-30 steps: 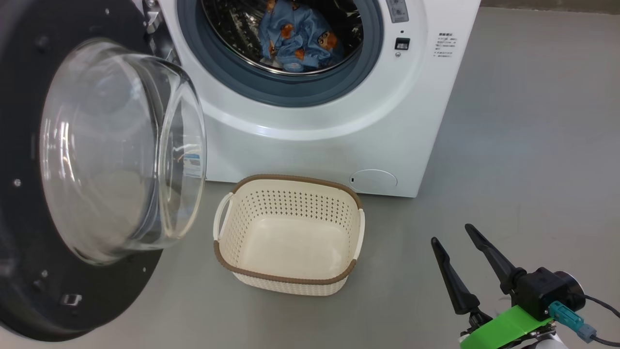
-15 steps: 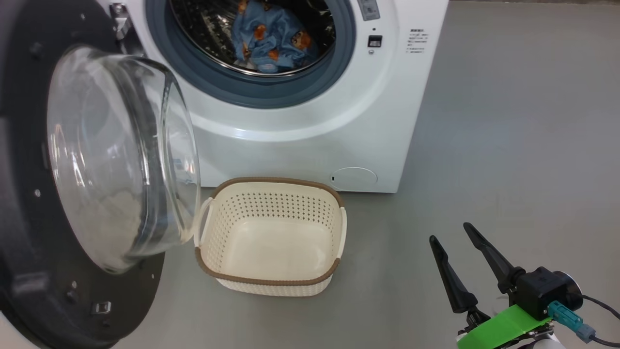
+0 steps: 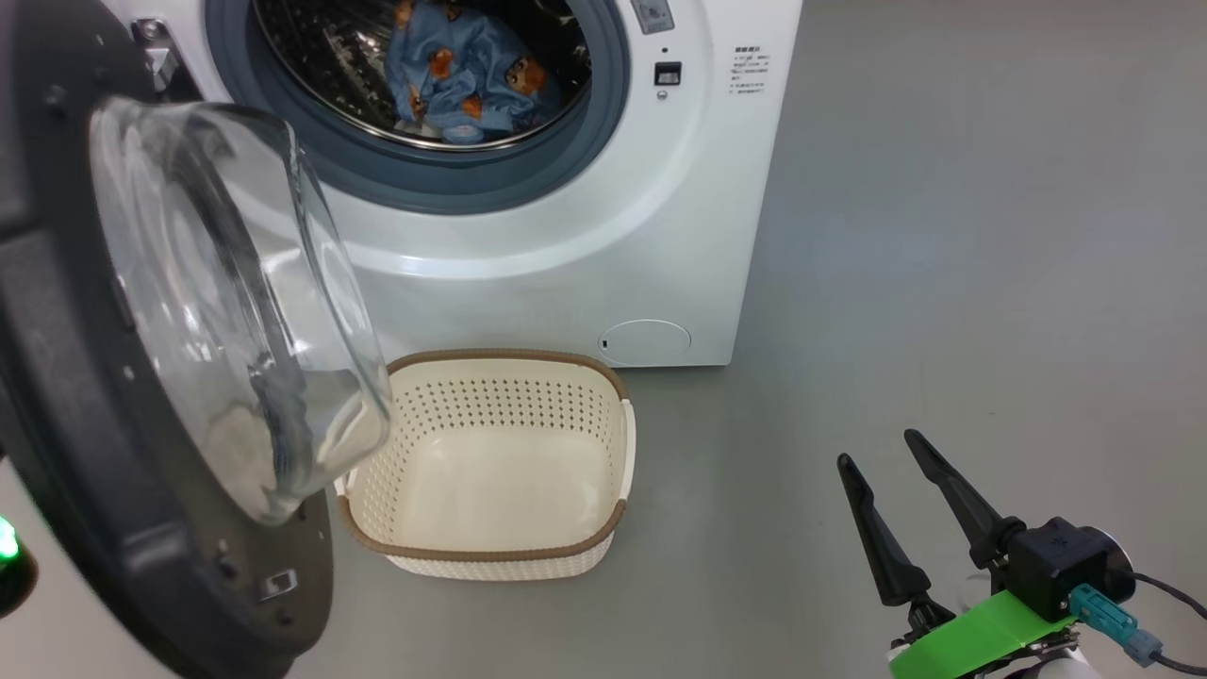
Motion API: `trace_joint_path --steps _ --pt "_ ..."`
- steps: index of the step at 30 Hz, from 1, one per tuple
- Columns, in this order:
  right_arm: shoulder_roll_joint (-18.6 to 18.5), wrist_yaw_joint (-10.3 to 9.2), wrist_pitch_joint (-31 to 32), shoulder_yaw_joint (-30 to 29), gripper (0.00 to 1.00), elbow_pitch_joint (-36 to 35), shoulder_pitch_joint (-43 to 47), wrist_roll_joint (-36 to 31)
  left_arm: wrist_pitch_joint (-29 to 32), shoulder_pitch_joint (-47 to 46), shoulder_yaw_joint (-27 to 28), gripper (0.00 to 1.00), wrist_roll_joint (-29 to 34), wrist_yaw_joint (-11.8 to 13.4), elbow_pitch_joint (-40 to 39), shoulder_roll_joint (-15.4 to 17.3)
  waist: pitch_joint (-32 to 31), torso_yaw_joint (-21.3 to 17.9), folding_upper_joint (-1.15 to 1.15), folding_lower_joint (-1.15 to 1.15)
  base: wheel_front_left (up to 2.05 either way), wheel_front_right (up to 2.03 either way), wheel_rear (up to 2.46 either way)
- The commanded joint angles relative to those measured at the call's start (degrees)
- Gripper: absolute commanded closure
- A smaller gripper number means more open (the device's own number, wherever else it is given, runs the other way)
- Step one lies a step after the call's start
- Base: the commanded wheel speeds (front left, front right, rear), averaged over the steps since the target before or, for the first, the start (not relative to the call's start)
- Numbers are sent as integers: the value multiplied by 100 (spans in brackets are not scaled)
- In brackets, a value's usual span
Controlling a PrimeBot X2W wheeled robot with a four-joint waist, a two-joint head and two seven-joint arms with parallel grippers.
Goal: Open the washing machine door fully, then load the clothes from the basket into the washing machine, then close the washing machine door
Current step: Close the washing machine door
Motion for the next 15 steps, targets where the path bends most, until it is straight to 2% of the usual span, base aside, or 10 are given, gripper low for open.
trace_joint_path --steps 1,15 --pt "-9 9 -27 101 0 -157 -14 -24 49 -297 30 100 -53 -40 -273 137 0 -28 0 0 0 0 0" --pt "-6 9 -27 50 0 -186 -64 -45 -67 -562 -507 100 -87 -218 -260 -617 69 -12 0 0 0 0 0"
